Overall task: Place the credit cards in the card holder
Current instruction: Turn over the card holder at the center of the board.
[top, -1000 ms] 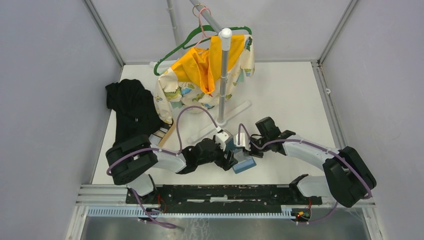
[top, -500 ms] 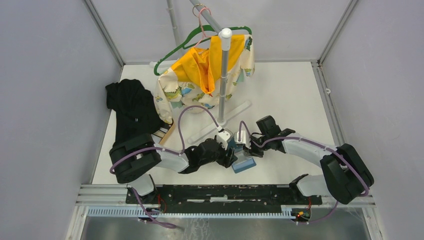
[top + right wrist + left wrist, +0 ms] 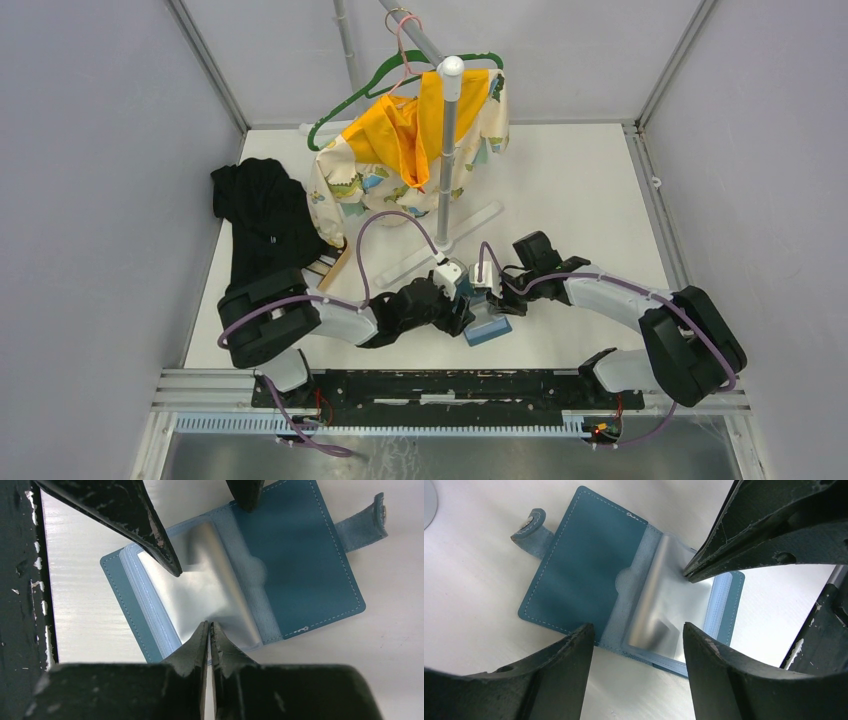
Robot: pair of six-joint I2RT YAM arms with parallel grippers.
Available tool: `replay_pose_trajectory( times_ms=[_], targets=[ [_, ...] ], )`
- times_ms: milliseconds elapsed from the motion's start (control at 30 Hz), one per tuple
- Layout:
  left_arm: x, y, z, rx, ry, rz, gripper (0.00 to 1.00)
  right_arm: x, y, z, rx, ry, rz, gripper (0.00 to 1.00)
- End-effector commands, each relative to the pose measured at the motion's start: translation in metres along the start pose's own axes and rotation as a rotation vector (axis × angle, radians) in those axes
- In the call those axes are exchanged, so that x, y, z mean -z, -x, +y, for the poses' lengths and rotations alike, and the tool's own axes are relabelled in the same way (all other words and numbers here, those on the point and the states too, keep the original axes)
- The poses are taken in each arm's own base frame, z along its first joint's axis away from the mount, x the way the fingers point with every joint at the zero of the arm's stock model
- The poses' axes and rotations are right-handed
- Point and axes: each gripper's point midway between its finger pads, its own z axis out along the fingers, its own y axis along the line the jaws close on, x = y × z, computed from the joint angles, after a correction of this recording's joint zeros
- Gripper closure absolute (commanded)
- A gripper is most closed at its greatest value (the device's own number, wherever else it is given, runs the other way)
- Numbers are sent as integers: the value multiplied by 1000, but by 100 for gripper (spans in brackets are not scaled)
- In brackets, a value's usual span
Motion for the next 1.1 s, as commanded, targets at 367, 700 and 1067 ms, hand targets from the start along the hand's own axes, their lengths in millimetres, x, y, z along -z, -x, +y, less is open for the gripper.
replay_pose_trajectory(
  times_ms=[367,700,1067],
  targets=[
    [26,38,-38,-78,-135,-128,19,2,18,-12,11,-18,-37,90],
    [32,37,-33,-49,-165,-201,1,5,22,-9,3,4,-76,90],
    [1,22,-31,-158,-165,-138,17,8,21,-10,-25,14,-94,89]
  ],
)
